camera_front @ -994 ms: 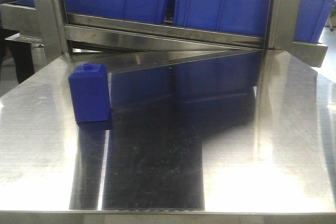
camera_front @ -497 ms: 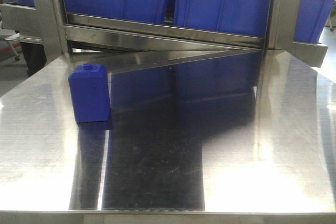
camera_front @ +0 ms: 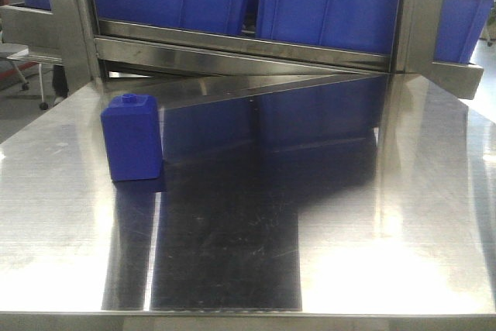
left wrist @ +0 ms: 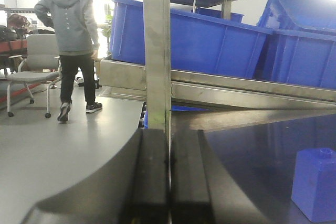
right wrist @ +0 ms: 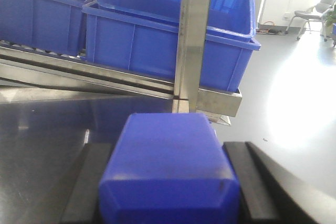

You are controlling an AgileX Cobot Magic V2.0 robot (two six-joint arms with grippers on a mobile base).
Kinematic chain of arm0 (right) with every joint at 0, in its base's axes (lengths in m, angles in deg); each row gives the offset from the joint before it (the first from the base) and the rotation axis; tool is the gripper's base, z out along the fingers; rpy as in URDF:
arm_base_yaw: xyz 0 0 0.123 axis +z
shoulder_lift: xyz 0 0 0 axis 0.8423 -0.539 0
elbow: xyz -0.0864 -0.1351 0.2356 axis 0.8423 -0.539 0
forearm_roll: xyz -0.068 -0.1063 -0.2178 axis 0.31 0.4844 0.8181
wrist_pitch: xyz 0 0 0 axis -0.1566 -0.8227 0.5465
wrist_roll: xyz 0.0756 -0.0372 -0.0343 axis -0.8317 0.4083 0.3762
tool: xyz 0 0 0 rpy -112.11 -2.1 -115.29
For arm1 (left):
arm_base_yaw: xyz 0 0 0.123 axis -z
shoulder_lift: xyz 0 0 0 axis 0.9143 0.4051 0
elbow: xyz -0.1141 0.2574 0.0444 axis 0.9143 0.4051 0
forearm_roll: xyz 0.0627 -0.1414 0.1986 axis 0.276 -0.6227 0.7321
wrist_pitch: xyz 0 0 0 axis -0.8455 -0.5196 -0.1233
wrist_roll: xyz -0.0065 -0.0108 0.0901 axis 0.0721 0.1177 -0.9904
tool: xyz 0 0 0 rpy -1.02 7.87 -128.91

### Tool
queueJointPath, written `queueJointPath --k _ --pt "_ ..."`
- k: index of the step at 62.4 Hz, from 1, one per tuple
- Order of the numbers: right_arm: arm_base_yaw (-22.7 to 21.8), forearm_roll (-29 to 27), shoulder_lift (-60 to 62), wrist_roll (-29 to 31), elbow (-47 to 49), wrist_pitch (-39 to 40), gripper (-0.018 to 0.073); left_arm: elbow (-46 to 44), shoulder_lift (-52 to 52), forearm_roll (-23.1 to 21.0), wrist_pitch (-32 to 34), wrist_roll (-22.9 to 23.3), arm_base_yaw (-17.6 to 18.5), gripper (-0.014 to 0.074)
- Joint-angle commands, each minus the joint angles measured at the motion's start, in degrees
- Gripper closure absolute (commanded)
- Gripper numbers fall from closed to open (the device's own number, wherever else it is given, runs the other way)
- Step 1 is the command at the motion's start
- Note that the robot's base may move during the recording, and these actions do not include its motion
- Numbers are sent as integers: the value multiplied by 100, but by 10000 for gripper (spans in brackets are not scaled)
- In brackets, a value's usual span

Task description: Pick and sort blue part to right shelf

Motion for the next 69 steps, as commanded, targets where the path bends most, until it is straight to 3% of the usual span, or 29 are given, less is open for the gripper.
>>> queueJointPath --k 1,13,22,42,50,60,64,69 --pt "-19 -15 -32 48 174 529 115 82 -107 -17 490 37 9 473" --pt "-19 -15 -32 48 174 529 115 -511 56 2 -65 80 9 473" --pt "-19 -15 -32 48 174 529 115 -1116 368 -79 -690 687 9 473" --pt "-19 -15 -32 48 174 529 115 -1906 1451 -79 -826 809 22 463" --pt "-19 -15 -32 48 174 529 115 -2092 1907 -79 -845 837 239 335" --pt "-19 -15 -32 48 174 529 115 -2302 2415 -79 -821 837 679 -63" --pt "-19 -15 -32 48 174 529 115 -2359 2614 -13 -793 837 802 -112" --pt "-19 -15 -32 48 174 529 115 -2476 2931 61 -813 837 844 -96"
